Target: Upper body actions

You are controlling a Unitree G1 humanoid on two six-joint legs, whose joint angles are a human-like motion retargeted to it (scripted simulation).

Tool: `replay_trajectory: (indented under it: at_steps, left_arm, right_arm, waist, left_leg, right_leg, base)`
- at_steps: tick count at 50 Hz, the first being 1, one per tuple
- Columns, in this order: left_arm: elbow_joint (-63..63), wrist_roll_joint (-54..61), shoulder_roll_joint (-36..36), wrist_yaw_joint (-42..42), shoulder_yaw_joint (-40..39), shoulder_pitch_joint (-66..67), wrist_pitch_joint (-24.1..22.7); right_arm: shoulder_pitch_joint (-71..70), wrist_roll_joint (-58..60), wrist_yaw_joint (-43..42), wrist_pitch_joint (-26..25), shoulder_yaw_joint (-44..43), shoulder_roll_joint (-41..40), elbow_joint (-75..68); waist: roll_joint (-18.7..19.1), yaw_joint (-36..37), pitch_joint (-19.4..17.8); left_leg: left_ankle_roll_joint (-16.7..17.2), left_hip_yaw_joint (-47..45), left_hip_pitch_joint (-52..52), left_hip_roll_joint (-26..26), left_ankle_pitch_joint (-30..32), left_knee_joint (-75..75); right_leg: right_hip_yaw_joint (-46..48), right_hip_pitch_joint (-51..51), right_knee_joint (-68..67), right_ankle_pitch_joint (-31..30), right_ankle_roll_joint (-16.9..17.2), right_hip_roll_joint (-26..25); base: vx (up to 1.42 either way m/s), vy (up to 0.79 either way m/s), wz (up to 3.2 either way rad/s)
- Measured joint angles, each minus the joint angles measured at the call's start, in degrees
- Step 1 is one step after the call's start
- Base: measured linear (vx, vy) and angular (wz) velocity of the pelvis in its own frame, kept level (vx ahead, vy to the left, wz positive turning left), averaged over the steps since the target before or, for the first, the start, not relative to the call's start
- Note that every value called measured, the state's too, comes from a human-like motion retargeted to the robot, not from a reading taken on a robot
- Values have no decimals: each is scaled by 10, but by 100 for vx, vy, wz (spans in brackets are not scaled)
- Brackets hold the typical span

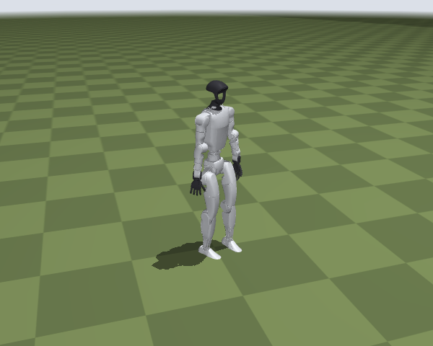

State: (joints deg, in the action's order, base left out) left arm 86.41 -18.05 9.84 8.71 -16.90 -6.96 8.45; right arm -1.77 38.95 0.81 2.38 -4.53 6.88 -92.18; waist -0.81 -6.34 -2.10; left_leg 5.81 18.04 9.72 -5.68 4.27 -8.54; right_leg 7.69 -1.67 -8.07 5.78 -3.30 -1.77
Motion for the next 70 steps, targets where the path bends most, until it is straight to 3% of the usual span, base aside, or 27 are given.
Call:
replay_trajectory:
  at_steps: [3, 5, 10, 13, 15, 17, 23, 27, 28, 33, 35, 37, 41, 48, 53, 62, 68, 70]
  left_arm:
    - [-3, 28, -11, -9, -10, -10, -9]
    - [-2, 44, -15, -7, -12, -11, -14]
    - [0, 41, -27, -14, -14, -7, -12]
    - [1, 44, -35, -26, -13, -6, -13]
    - [0, 53, -41, -28, -13, -7, -15]
    - [-3, 65, -46, -25, -20, -6, -17]
    - [-9, 112, -51, -27, -70, 8, -16]
    - [-2, 148, -49, -51, -99, 26, -21]
    - [2, 156, -49, -59, -108, 34, -21]
    - [15, 201, -46, -76, -161, 76, -13]
    - [7, 210, -46, -72, -179, 90, -15]
    - [4, 206, -47, -67, -191, 105, -15]
    - [22, 199, -37, -64, -181, 116, -10]
    - [5, 110, -10, -49, -120, 65, -1]
    - [-16, 77, -9, -40, -60, 45, -10]
    - [20, 66, -23, -32, -50, 37, -12]
    - [39, 37, -16, -37, -59, 68, -1]
    - [44, 32, -9, -37, -69, 79, 2]
  right_arm:
    - [-8, 12, -3, 5, -1, 3, 14]
    - [-8, 12, -1, 12, 0, 7, 26]
    - [2, 3, -5, 11, -19, 15, 24]
    - [17, -14, -7, 10, -32, 21, 9]
    - [27, -16, -6, 7, -40, 24, -1]
    - [36, -3, -11, 2, -43, 26, -8]
    - [52, 37, -30, -12, -38, 19, -15]
    - [53, 47, -19, -1, -50, 15, 8]
    - [52, 48, -15, 3, -51, 17, 14]
    - [26, 29, 2, 15, -28, 9, 32]
    - [13, 24, 18, 31, -14, 6, 46]
    - [9, 44, 27, 37, -8, 6, 62]
    - [19, 58, 13, 49, 9, 6, 77]
    - [29, 13, 11, 38, -1, 4, 21]
    - [44, 15, 2, 30, -14, 7, 11]
    - [26, 11, -1, 35, -20, 15, 42]
    - [18, 7, 12, 40, -11, 4, 64]
    - [15, 15, 17, 41, -4, -1, 69]
  waist:
    - [-2, 31, -10]
    - [-9, 42, -11]
    - [-15, -3, 15]
    - [-25, -16, 32]
    - [-24, -18, 41]
    - [-27, -13, 49]
    - [-64, 4, 84]
    - [-54, 40, 87]
    - [-52, 47, 90]
    - [-54, 67, 95]
    - [-51, 75, 88]
    - [-44, 73, 87]
    - [-9, -6, 78]
    - [-2, -45, 35]
    - [-6, -15, 26]
    - [6, -5, -8]
    - [-18, -8, -11]
    - [-38, -10, -13]
  left_leg:
    - [-8, 10, 15, -4, 25, 17]
    - [-49, -64, 31, 6, 20, 28]
    - [-90, -391, 49, 69, -32, 71]
    - [-78, -656, 26, 95, -63, 81]
    - [-78, -783, 4, 96, -78, 80]
    - [-97, -836, -12, 91, -87, 66]
    - [-124, -864, -44, 72, -131, -45]
    - [-83, -785, -62, 55, -165, -11]
    - [-94, -768, -60, 41, -169, 1]
    - [-88, -695, -53, 33, -167, 19]
    - [-84, -711, -70, 34, -165, 35]
    - [-87, -687, -69, 36, -163, 39]
    - [-86, -606, -71, 63, -153, 31]
    - [-83, -432, -61, 79, -130, 21]
    - [-88, -361, -53, 73, -115, 26]
    - [-89, -276, -50, 69, -88, 28]
    - [-95, -239, -61, 25, -63, 45]
    - [-99, -236, -77, -1, -54, 62]
  right_leg:
    - [61, 6, 19, -6, 1, 13]
    - [107, 13, 30, -5, 1, 26]
    - [298, 36, 67, 10, 13, 49]
    - [388, 45, 72, 27, 27, 67]
    - [448, 52, 74, 39, 37, 67]
    - [497, 57, 74, 50, 49, 67]
    - [624, 70, 62, 66, 88, 100]
    - [669, 90, 56, 73, 105, 74]
    - [678, 96, 55, 73, 108, 70]
    - [690, 113, 56, 60, 115, 57]
    - [683, 124, 53, 51, 101, 50]
    - [621, 131, 34, 36, 83, 50]
    - [515, 146, -35, 3, 50, 38]
    - [296, 96, -145, 5, 61, 27]
    - [236, 60, -160, 15, 51, 37]
    - [172, 6, -191, 39, 61, 35]
    - [148, -10, -57, 63, 75, 33]
    - [138, -10, 21, 4, 64, 37]
  base:
    - [-23, -5, 175]
    - [-18, 3, 223]
    - [-11, 8, 347]
    - [-1, 14, 379]
    - [5, 20, 368]
    - [7, 17, 333]
    - [19, 16, 278]
    - [27, 19, 154]
    - [32, 18, 104]
    - [29, 18, 35]
    - [12, 12, 17]
    - [29, 19, 74]
    - [25, 8, 230]
    - [13, -1, 209]
    - [15, -5, 135]
    - [3, -2, 112]
    - [4, -9, 96]
    - [5, -11, 83]
